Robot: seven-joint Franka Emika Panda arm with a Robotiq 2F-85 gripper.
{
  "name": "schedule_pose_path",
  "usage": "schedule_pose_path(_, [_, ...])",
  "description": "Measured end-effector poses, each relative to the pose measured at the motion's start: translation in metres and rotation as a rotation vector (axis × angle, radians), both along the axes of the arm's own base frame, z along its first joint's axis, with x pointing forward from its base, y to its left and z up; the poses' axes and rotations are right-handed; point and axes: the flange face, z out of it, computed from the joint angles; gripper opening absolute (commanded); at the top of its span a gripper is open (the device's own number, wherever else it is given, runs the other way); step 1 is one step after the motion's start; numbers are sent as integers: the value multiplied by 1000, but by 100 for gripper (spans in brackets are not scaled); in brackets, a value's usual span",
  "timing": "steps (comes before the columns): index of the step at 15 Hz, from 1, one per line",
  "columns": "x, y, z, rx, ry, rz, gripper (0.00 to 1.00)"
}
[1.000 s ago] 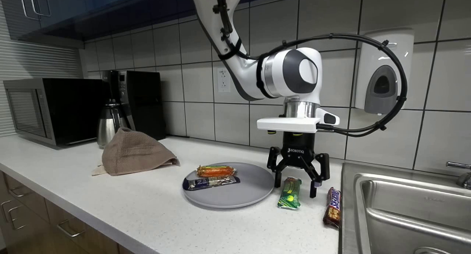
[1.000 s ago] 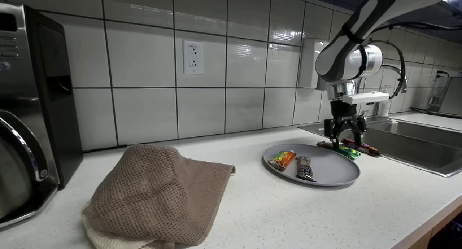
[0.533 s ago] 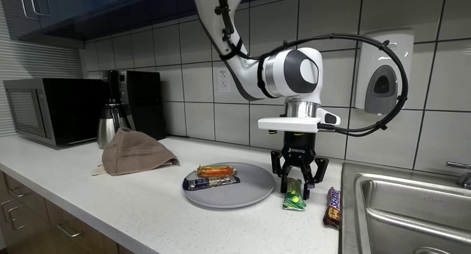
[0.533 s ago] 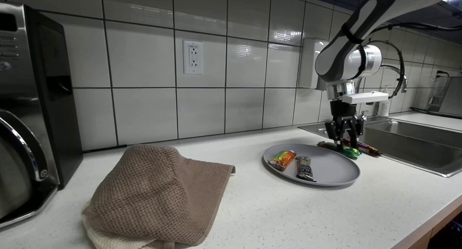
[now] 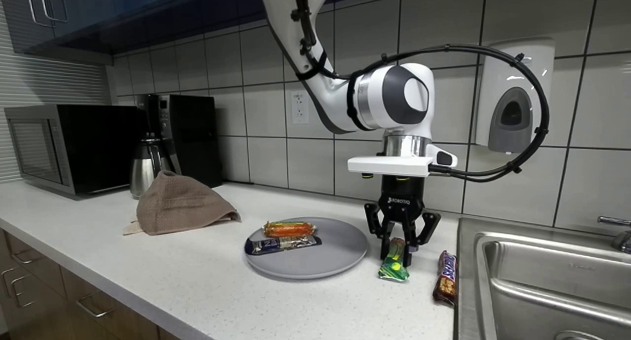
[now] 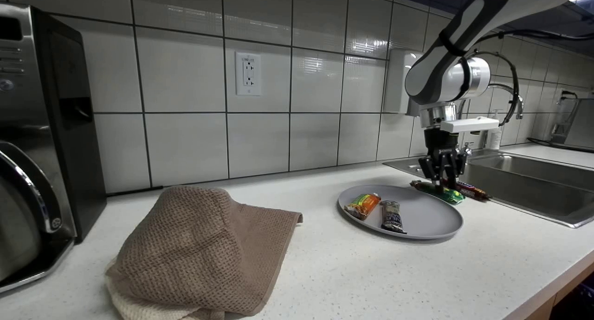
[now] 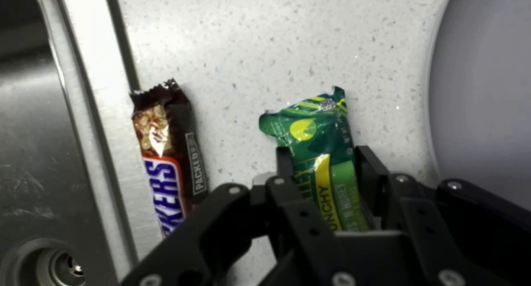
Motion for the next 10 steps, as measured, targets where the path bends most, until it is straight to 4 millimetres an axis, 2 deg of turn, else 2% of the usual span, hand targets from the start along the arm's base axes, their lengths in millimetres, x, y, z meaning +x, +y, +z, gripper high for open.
schedule_pose_path(10, [5,7,5,8,-12,23,17])
